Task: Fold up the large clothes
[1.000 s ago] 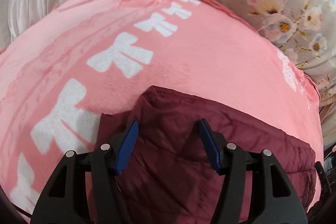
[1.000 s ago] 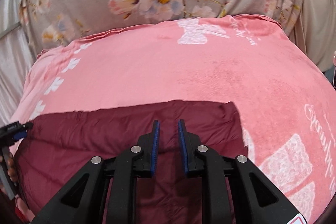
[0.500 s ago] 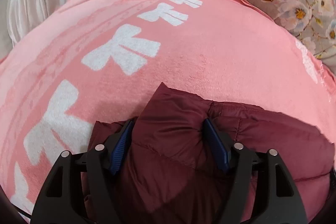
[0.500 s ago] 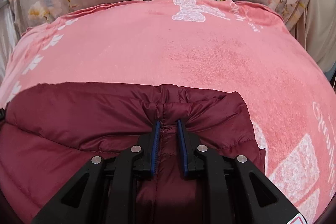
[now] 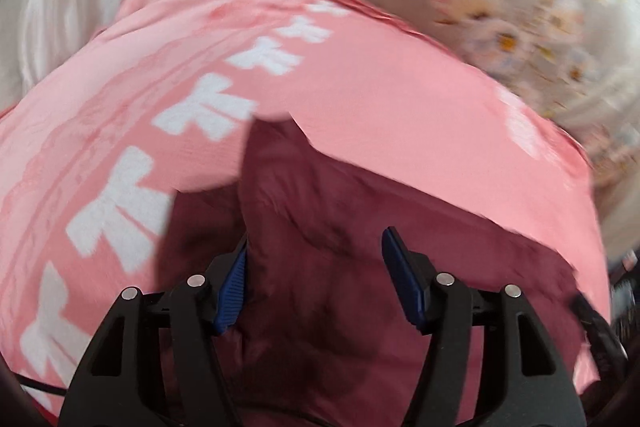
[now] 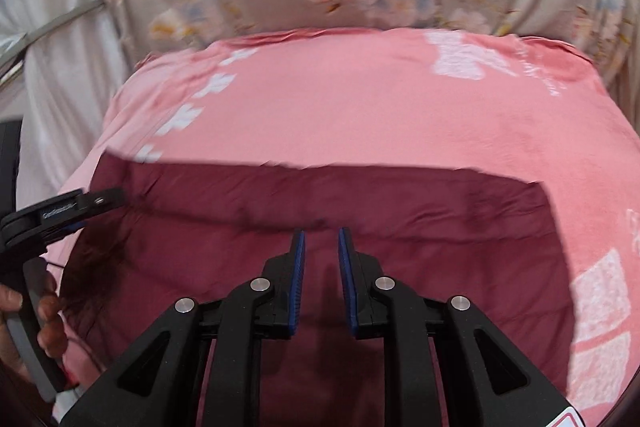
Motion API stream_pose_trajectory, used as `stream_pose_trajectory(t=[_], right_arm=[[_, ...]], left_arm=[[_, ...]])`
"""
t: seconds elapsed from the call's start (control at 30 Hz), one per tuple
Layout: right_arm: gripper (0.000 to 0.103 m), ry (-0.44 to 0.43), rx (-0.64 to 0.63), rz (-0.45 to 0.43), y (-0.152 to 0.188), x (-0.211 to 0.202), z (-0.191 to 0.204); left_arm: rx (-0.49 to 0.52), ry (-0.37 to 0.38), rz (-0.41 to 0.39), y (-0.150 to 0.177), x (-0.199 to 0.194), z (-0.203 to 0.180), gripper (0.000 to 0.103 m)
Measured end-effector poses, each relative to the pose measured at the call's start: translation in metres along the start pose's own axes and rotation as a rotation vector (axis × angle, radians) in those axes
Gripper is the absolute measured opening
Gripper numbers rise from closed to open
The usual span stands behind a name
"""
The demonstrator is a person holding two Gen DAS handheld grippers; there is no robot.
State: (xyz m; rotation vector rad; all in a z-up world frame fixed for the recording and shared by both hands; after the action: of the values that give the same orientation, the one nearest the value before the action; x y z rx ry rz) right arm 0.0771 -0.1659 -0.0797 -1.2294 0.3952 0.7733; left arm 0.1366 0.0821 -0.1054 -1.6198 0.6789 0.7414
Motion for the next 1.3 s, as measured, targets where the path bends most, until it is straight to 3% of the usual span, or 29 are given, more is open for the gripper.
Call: stream_pose_trajectory(t=[0.1, 0.27, 0.63, 0.87, 0.93, 1.03, 1.17, 1.3], right_arm=[[0.016, -0.009, -0.009, 0.042, 0.01, 0.02, 0.012], [0.015, 0.012, -0.014, 0.067, 0.024, 0.04, 0.014], [0.014, 0.067, -0.083, 0.055, 0.036, 0.059, 0.017], [0.014, 0.124, -0.14, 0.065, 0.034, 0.059, 0.026], [0.014, 0.143, -0.153, 0.066, 0.034, 0.058, 0.031], [0.014, 0.144, -0.158, 0.063, 0.033, 0.051, 0.037], [0.014, 0.109, -0.16, 0.052, 0.038, 0.036, 0.052], [0.014, 0.062, -0.155, 0.048, 0.049, 0.018, 0.071]], left_arm=[[0.055, 0.021, 0.013, 0.015, -0.004, -0.023, 0.061], [0.144, -0.072, 0.006, 0.036, 0.02, -0.046, 0.062], [0.138, -0.136, -0.02, 0.037, 0.05, -0.035, 0.071], [0.121, -0.118, -0.022, 0.035, 0.05, -0.028, 0.067], [0.06, -0.068, -0.004, 0.029, 0.037, -0.01, 0.061], [-0.009, -0.026, -0.013, 0.023, 0.007, 0.02, 0.061], [-0.046, -0.078, -0.083, 0.028, -0.051, 0.076, 0.062], [-0.095, -0.164, -0.064, 0.051, -0.091, 0.135, 0.067]])
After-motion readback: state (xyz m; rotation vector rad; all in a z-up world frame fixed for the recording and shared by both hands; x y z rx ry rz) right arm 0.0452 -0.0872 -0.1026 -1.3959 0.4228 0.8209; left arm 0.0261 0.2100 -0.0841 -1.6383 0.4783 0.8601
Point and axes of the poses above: each gripper's, at about its wrist camera, not at the fingertips, and x roughly the way its jaws point, z to its left, y to its underside, the point moved 2 cm from there along x, roughly the way its jaws point, and after that the axes turned 13 degrees about -y, right-handed, at the moved point
